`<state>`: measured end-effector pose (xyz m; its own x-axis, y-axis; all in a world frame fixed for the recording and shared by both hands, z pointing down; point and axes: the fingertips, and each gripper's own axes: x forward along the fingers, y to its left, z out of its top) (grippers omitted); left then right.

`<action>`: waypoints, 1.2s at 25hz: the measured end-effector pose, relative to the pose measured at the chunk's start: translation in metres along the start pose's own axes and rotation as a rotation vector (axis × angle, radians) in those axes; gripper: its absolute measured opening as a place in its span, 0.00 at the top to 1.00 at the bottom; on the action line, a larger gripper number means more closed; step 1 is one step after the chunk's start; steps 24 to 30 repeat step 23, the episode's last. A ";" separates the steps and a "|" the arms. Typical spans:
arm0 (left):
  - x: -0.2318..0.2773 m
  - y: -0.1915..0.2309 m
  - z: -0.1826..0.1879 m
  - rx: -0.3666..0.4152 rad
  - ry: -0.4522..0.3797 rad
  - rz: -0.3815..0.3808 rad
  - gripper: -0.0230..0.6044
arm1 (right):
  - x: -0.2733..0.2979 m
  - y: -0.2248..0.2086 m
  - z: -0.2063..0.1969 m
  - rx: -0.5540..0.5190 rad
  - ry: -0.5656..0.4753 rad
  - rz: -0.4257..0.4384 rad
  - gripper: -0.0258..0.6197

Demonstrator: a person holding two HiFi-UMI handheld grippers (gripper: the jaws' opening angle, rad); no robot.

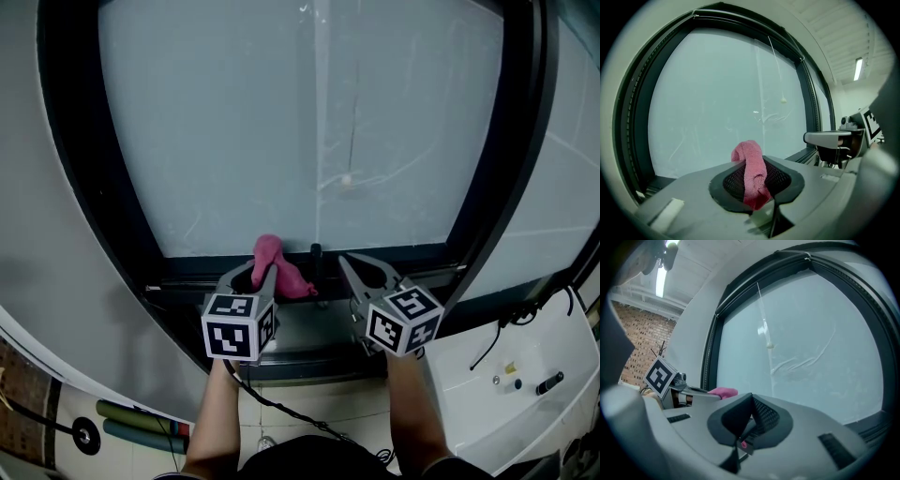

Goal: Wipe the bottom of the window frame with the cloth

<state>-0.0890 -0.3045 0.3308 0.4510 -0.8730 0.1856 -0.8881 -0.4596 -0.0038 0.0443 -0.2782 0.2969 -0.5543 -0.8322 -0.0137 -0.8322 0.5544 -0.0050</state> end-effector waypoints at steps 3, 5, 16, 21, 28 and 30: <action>0.001 -0.001 0.001 0.001 0.001 -0.005 0.83 | 0.000 0.000 0.002 -0.003 0.000 0.001 0.96; 0.001 -0.002 0.001 0.002 0.000 -0.007 0.83 | 0.000 0.001 0.003 -0.006 0.001 0.003 0.96; -0.002 -0.005 0.004 0.003 -0.008 -0.016 0.83 | -0.001 0.002 0.001 -0.018 0.016 0.001 0.96; -0.001 -0.006 0.002 0.002 -0.003 -0.023 0.83 | -0.002 0.002 0.001 -0.024 0.018 -0.003 0.96; -0.001 -0.006 0.002 0.001 -0.004 -0.023 0.83 | -0.002 0.002 0.001 -0.026 0.020 -0.003 0.96; -0.001 -0.006 0.002 0.001 -0.004 -0.023 0.83 | -0.002 0.002 0.001 -0.026 0.020 -0.003 0.96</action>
